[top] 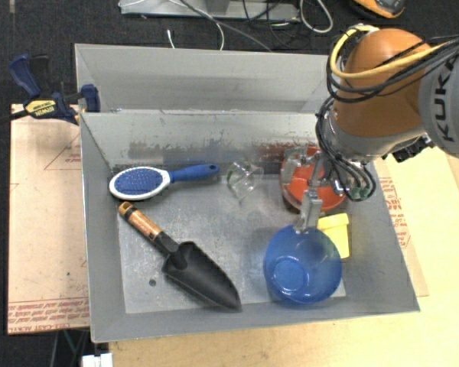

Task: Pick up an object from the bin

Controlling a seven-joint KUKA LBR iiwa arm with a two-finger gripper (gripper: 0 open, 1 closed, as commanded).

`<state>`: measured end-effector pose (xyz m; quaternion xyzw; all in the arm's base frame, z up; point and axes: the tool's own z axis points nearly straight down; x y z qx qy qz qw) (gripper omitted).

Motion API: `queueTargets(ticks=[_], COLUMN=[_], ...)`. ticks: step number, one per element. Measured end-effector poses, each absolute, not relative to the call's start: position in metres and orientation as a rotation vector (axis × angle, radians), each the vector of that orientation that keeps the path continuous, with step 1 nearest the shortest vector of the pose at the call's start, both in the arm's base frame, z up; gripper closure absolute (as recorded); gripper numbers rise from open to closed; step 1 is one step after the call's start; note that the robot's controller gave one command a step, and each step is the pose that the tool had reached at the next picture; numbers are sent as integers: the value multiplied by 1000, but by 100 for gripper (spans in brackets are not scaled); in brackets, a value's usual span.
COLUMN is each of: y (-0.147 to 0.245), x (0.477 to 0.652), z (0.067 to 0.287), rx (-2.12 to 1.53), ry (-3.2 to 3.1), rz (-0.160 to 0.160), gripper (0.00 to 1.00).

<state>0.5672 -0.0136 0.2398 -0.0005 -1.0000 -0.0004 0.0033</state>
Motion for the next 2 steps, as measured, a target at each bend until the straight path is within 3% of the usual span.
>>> queueTargets(ticks=[1, 2], y=[-14, -16], x=[569, 544], z=[244, 145], rx=[0, 549], ry=[-3143, -3096], rz=[-1, -1], gripper=[0, 0])
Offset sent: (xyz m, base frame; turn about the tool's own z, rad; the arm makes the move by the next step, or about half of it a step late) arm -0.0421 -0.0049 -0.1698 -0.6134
